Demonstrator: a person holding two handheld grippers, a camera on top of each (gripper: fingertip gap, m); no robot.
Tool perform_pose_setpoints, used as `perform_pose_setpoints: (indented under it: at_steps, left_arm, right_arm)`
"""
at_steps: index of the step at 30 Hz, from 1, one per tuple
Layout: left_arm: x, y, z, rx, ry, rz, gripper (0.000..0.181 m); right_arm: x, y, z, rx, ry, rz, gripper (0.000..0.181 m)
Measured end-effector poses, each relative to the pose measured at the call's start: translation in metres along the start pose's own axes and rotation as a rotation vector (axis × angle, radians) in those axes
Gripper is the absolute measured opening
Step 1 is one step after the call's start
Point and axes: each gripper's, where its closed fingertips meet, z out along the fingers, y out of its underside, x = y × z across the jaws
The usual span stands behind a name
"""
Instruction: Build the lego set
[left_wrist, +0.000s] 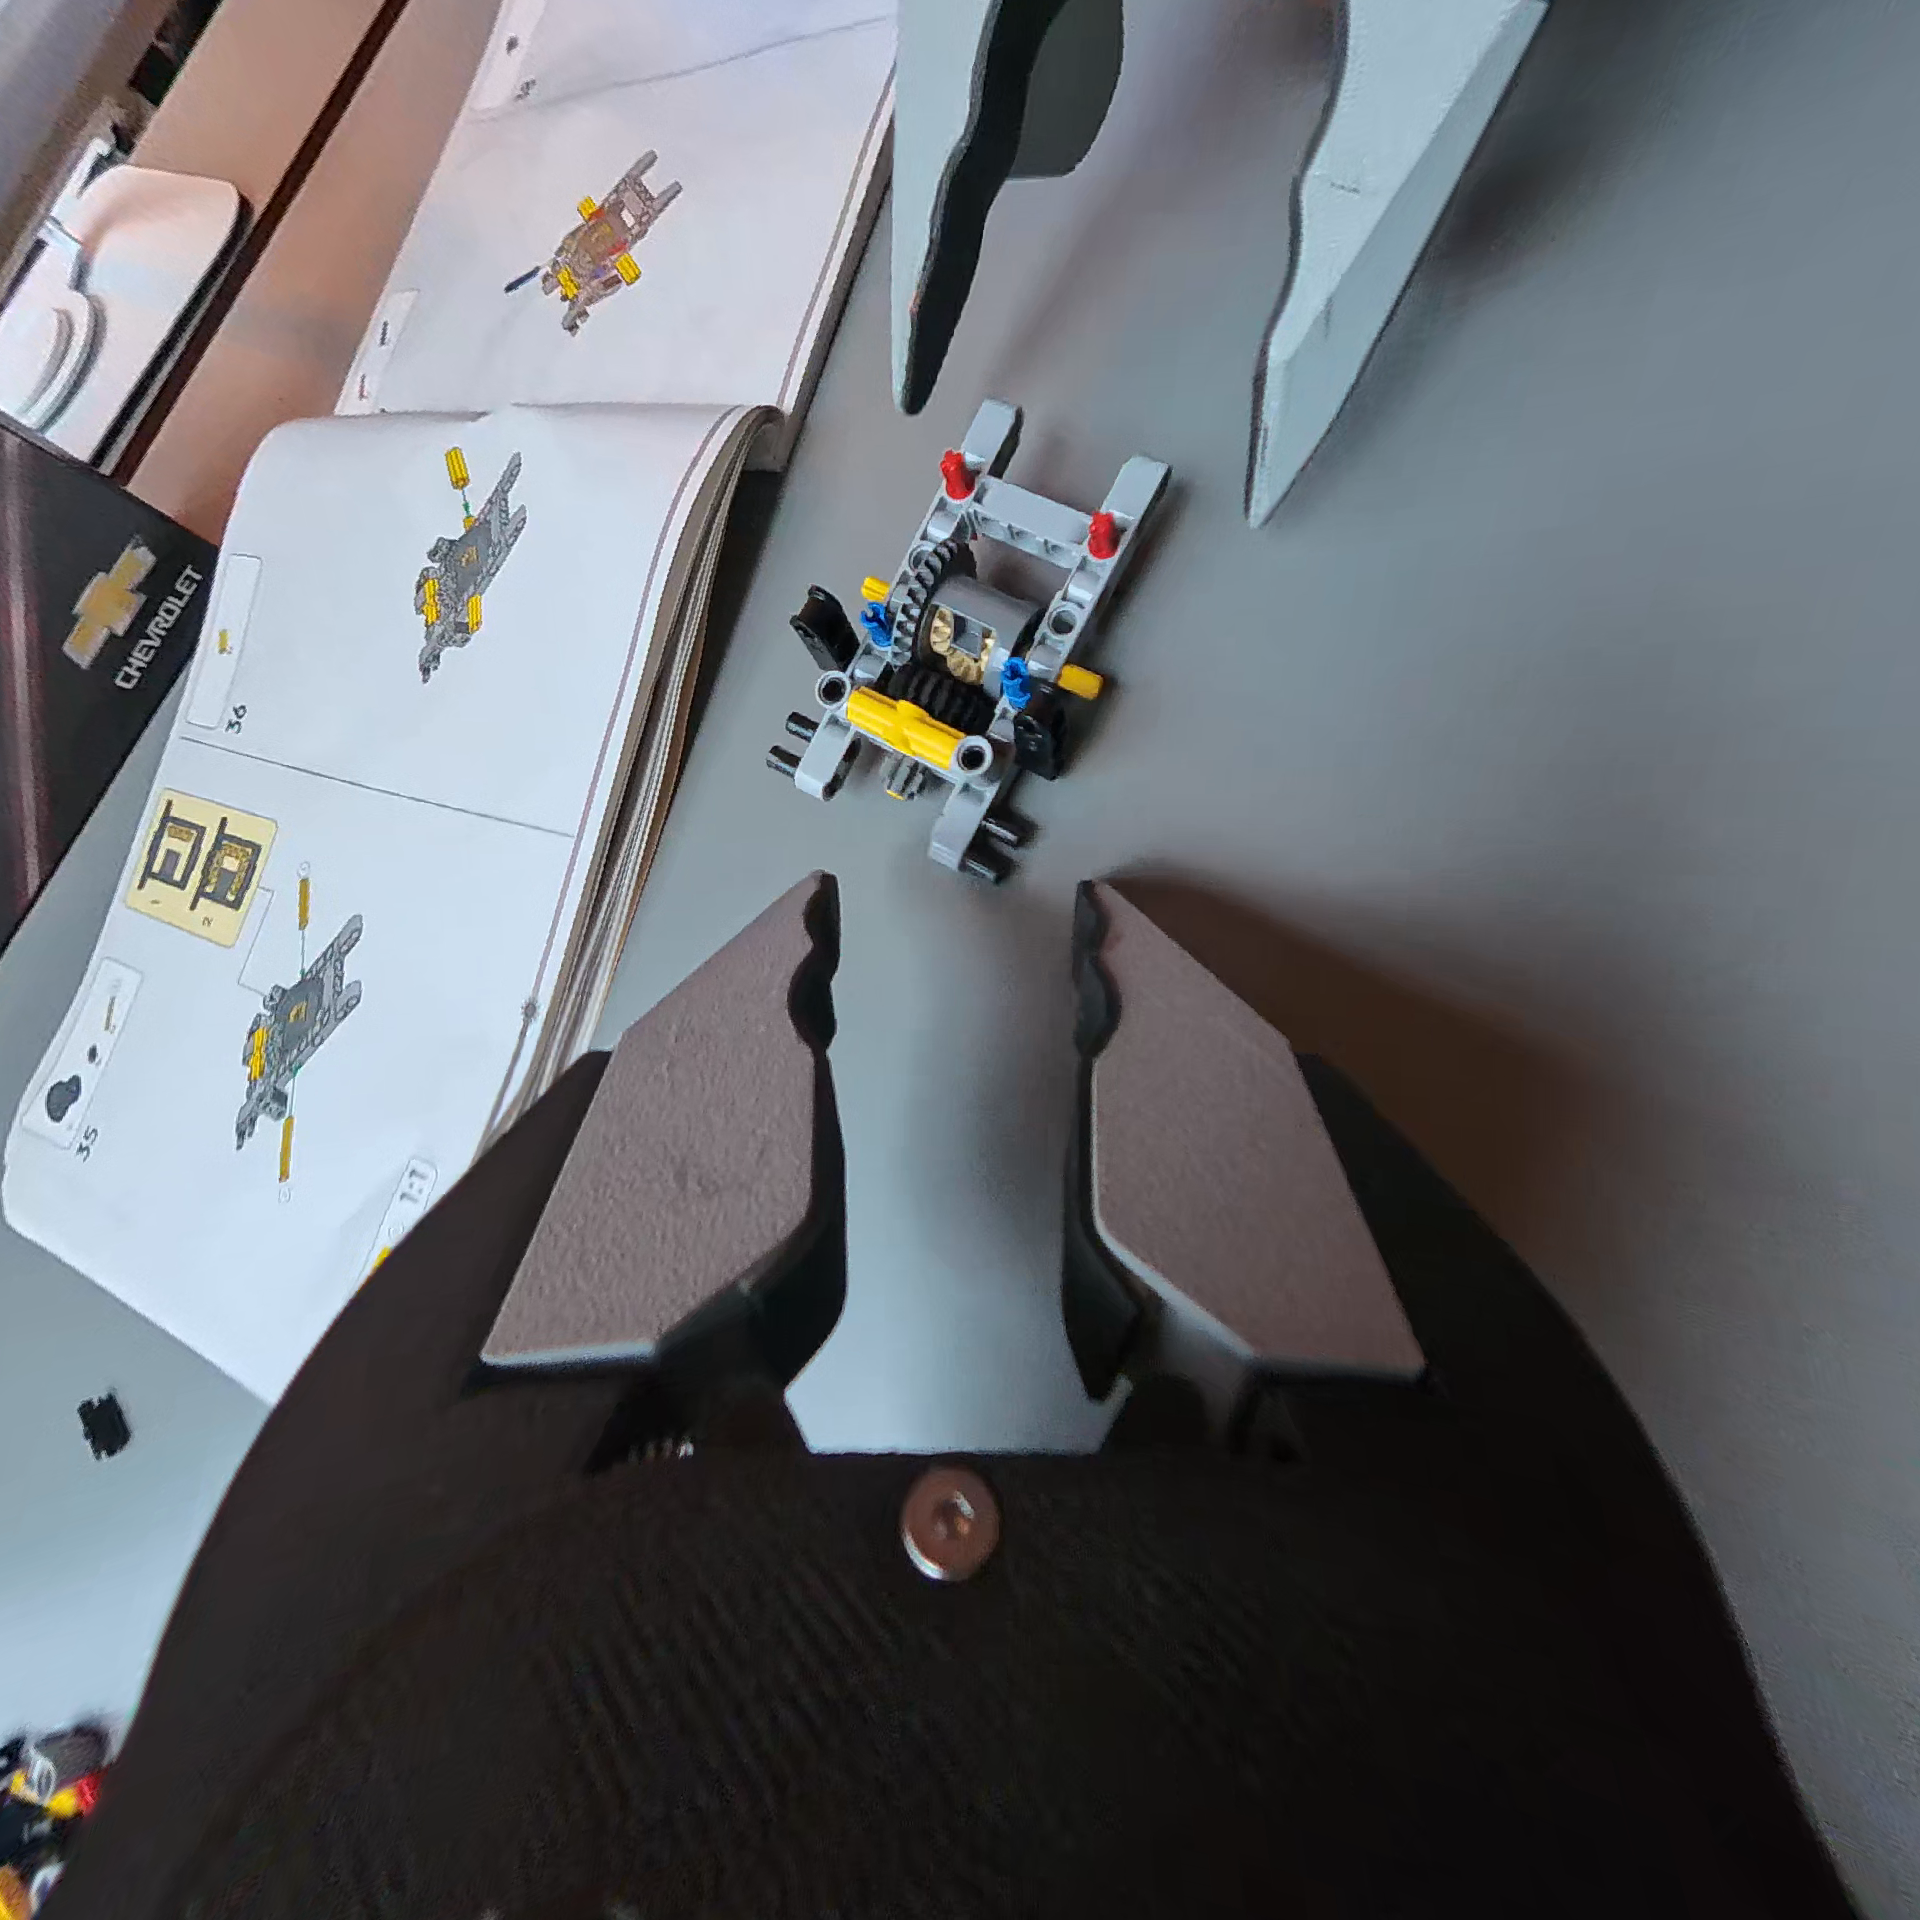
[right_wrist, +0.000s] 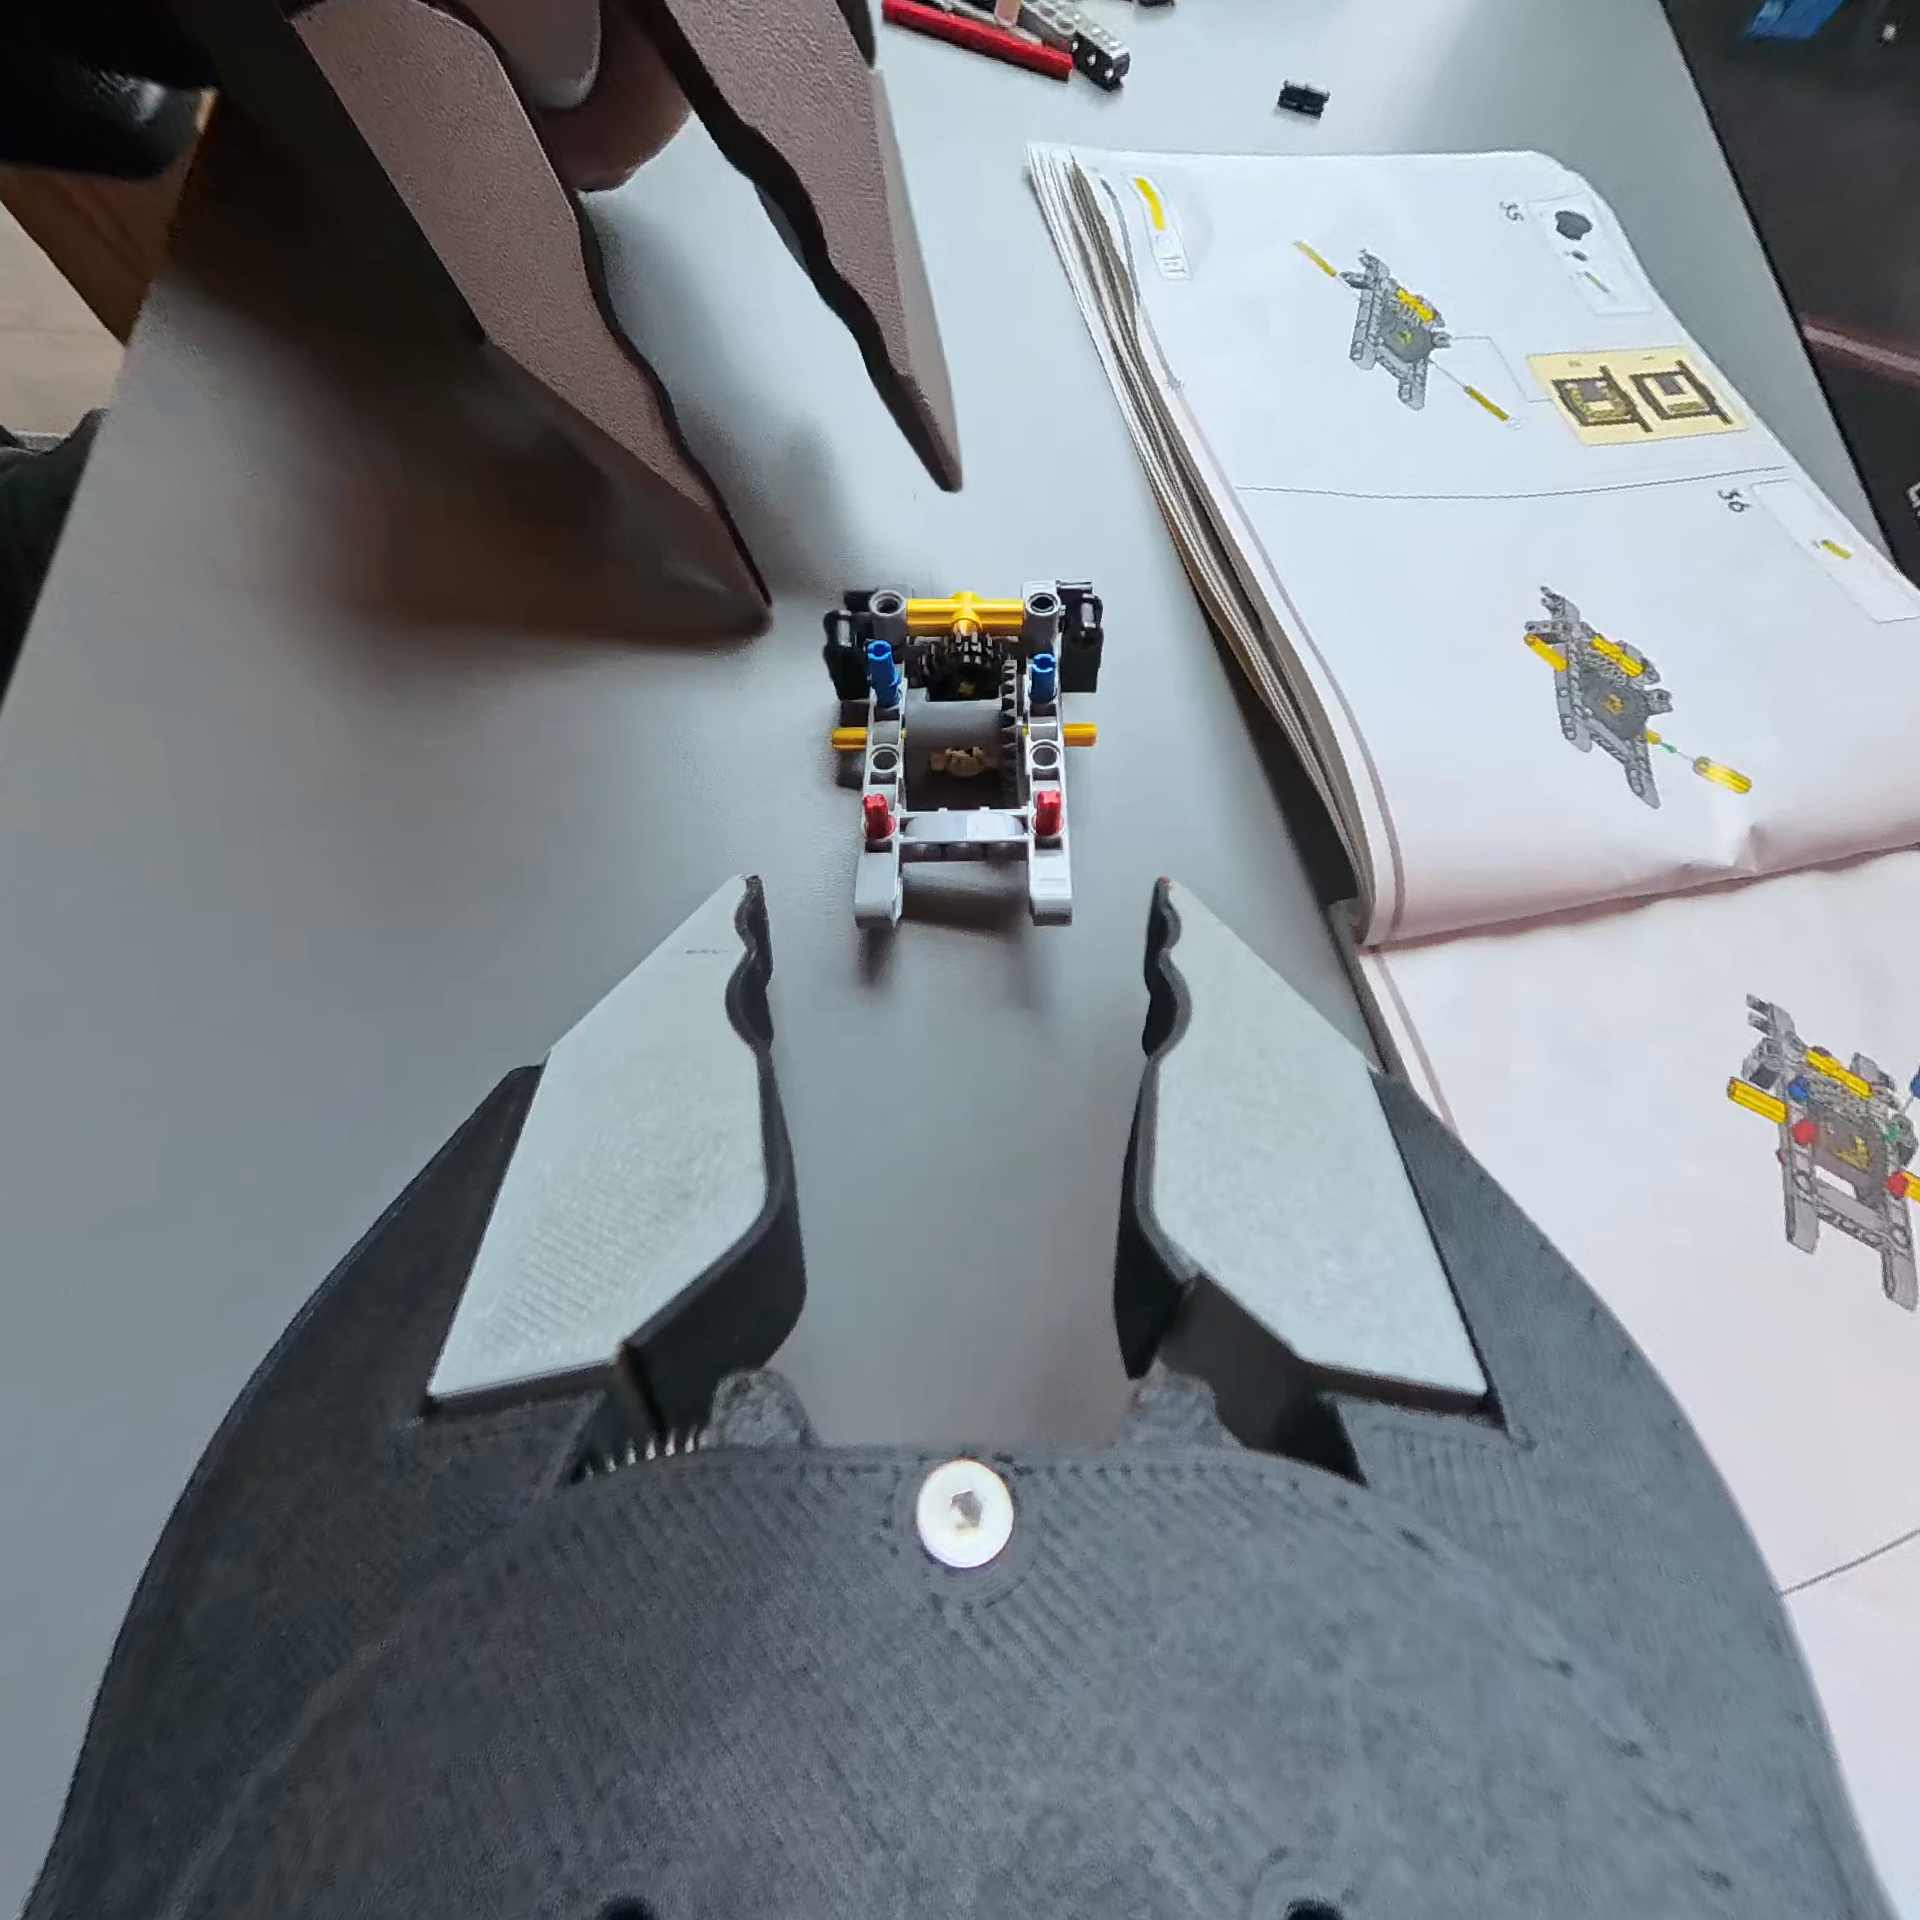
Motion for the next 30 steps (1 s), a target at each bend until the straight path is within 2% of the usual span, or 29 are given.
perform_pose_setpoints:
  at_steps: [11,17,24,30]
  left_arm:
    - [-0.009,-0.007,0.013,0.054,0.024,0.015,0.039]
    - [-0.006,-0.007,0.012,0.063,0.075,-0.008,0.044]
    - [-0.004,-0.011,0.008,0.098,0.066,0.017,0.047]
    - [-0.009,-0.015,0.003,0.140,0.067,-0.023,0.045]
  right_arm:
    - [-0.003,0.005,0.004,-0.036,-0.006,-0.034,0.058]
    - [-0.003,-0.001,-0.002,0.020,-0.016,-0.054,0.058]
    - [0.003,-0.006,-0.004,0.060,-0.013,-0.035,0.058]
    - [0.013,-0.013,-0.009,0.115,0.055,-0.023,0.054]
